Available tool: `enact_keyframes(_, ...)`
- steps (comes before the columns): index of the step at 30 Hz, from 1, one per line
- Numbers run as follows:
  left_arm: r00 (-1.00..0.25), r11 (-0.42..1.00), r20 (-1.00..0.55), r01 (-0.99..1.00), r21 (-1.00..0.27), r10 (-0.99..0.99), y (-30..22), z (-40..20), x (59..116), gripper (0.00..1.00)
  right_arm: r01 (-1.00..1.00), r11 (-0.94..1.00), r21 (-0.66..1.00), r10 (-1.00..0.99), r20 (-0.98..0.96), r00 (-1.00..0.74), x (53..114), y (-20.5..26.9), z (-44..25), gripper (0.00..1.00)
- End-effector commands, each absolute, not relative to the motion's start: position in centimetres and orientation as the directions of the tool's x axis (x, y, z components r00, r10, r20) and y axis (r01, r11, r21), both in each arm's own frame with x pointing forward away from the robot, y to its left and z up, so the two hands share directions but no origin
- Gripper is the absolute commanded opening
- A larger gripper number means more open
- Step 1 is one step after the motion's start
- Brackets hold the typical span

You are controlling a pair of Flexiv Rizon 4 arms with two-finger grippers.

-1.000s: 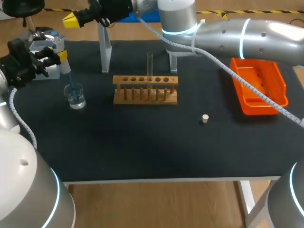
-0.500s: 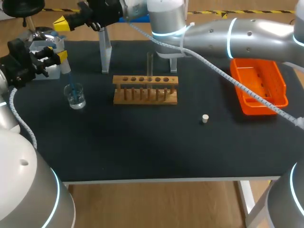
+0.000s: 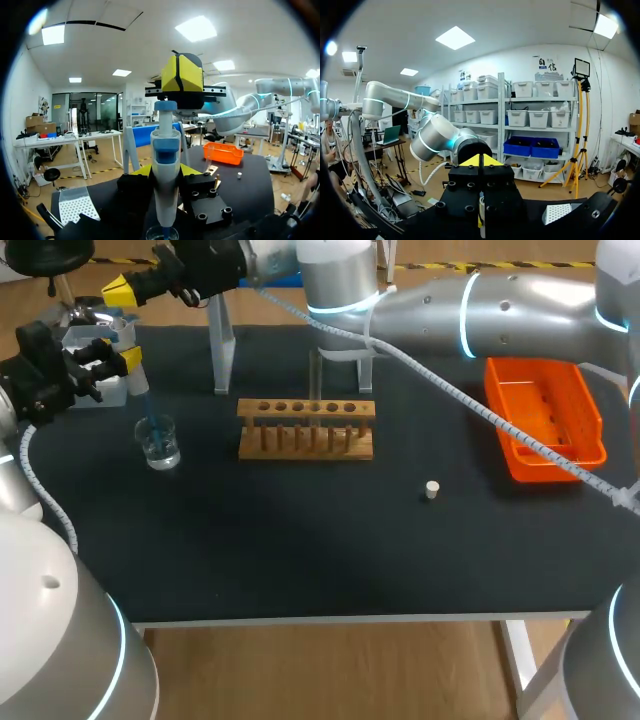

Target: Invert the test tube, pick up the pipette, mount the tip to pipette, aspirate from beaker and dispense into the tube, eject the tip, return the pipette, and cap with the stopper.

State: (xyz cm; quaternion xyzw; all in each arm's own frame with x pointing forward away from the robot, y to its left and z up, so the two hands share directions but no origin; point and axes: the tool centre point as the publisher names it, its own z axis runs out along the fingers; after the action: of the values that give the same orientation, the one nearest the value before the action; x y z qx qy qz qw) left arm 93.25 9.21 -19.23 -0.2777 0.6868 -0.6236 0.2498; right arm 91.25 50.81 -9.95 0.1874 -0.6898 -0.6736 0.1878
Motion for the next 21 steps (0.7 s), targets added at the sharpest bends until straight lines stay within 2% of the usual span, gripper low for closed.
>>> enact_keyframes(1, -0.720, 0.068, 0.002, -0.069, -0.995, -0.694, 9.1, -19.3, 93.3, 0.00, -0.001, 0.024, 1.000, -0.594, 0.013, -0.804, 92.0, 51.3, -10.3, 0.00)
enact_keyframes(21, -0.720, 0.068, 0.002, -0.069, -0.995, -0.694, 9.1, -19.3, 93.3, 0.00, 0.021, 0.048, 0.999, -0.592, 0.045, -0.805, 92.5, 51.9, -11.4, 0.00)
